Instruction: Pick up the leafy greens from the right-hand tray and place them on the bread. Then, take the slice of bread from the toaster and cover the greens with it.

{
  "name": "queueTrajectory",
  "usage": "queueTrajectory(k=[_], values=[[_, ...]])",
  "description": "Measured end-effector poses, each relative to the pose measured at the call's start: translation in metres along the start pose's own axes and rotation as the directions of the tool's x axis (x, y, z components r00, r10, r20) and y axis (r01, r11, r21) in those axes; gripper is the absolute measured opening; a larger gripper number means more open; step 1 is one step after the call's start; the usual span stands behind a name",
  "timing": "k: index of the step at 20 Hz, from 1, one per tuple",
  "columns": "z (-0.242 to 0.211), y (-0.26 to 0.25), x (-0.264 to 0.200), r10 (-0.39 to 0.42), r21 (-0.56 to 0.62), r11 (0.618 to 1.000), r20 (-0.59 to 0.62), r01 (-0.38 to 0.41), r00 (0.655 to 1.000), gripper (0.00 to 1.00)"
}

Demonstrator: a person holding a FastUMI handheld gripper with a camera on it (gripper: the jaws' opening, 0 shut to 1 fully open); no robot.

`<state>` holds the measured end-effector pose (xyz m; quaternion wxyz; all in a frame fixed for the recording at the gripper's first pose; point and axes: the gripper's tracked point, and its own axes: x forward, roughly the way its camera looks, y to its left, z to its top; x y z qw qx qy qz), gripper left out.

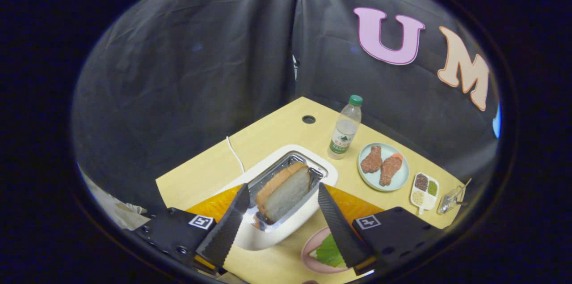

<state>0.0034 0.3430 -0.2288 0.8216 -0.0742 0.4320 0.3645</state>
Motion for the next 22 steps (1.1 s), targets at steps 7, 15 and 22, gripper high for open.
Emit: queueTrajectory(k=[7,15,22], values=[[-0.018,0.002,0.033,-0.04,0.044,0.998,-0.103,0.045,0.994,0.68],[0.003,-0.011,0.006,-0.039,0.196,0.98,-0.032,0.045,0.999,0.16],[0.026,-0.035,-0.058,-0.033,0.273,0.962,0.116,0.0,0.993,0.16]])
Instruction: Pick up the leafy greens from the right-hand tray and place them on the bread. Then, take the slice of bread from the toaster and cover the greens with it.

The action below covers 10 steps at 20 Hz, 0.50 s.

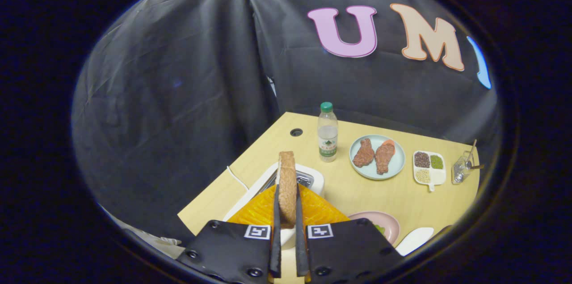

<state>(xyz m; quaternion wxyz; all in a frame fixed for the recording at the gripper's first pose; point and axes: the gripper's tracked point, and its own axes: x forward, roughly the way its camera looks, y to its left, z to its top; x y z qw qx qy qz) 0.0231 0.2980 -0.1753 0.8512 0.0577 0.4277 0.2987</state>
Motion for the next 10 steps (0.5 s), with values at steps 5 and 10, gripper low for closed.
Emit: queueTrajectory(k=[5,10], values=[[-0.015,-0.04,-0.022,-0.046,0.008,0.999,0.028,0.046,0.999,0.16],[-0.065,-0.077,-0.02,-0.071,0.06,0.996,-0.013,0.071,0.997,0.16]])
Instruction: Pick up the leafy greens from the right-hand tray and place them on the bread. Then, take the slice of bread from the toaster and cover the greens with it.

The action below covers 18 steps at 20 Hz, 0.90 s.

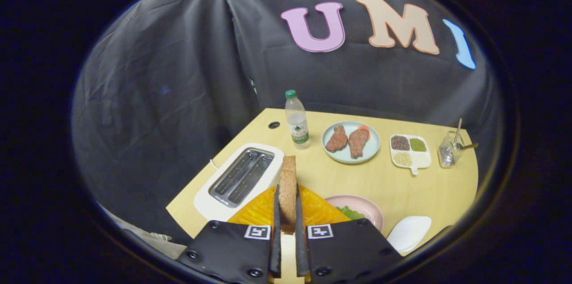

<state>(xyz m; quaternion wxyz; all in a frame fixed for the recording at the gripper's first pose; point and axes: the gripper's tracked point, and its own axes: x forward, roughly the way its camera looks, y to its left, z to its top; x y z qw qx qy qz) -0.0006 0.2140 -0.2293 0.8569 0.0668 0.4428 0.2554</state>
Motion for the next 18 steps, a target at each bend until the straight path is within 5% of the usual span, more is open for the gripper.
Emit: queueTrajectory(k=[9,18], values=[[-0.067,-0.053,0.022,-0.005,0.14,0.99,-0.034,0.009,0.999,0.16],[-0.106,-0.118,0.022,-0.101,0.206,0.972,-0.055,0.11,0.993,0.16]])
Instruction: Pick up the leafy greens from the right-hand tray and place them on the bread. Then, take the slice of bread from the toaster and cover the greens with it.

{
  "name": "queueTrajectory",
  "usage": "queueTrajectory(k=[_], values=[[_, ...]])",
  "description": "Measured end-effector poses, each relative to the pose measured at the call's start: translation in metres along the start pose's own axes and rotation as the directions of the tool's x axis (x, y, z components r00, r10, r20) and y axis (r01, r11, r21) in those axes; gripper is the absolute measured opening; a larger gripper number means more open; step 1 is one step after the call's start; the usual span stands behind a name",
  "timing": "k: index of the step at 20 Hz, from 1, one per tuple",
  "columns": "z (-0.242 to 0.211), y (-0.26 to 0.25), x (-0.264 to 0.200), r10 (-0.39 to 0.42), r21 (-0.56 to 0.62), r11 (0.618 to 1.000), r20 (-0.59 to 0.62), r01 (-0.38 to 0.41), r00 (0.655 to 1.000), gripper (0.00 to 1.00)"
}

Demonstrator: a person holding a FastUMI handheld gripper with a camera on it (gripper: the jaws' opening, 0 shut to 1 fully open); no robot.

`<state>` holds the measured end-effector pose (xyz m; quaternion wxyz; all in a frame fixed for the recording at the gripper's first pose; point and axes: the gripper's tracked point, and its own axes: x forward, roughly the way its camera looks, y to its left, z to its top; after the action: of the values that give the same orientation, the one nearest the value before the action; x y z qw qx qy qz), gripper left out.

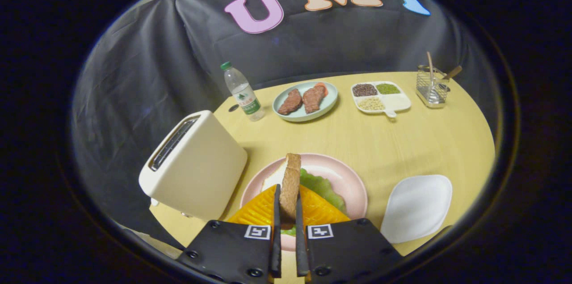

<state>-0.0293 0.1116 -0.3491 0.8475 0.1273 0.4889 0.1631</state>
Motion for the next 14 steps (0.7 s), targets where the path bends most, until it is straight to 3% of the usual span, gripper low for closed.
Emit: queueTrajectory(k=[4,12,14], values=[[-0.019,-0.018,0.009,-0.037,-0.034,0.999,-0.033,0.036,0.999,0.28],[-0.014,-0.033,-0.007,-0.065,-0.096,0.993,0.028,0.068,0.997,0.99],[0.006,-0.026,-0.023,-0.05,-0.086,0.994,0.099,0.059,0.994,0.99]])
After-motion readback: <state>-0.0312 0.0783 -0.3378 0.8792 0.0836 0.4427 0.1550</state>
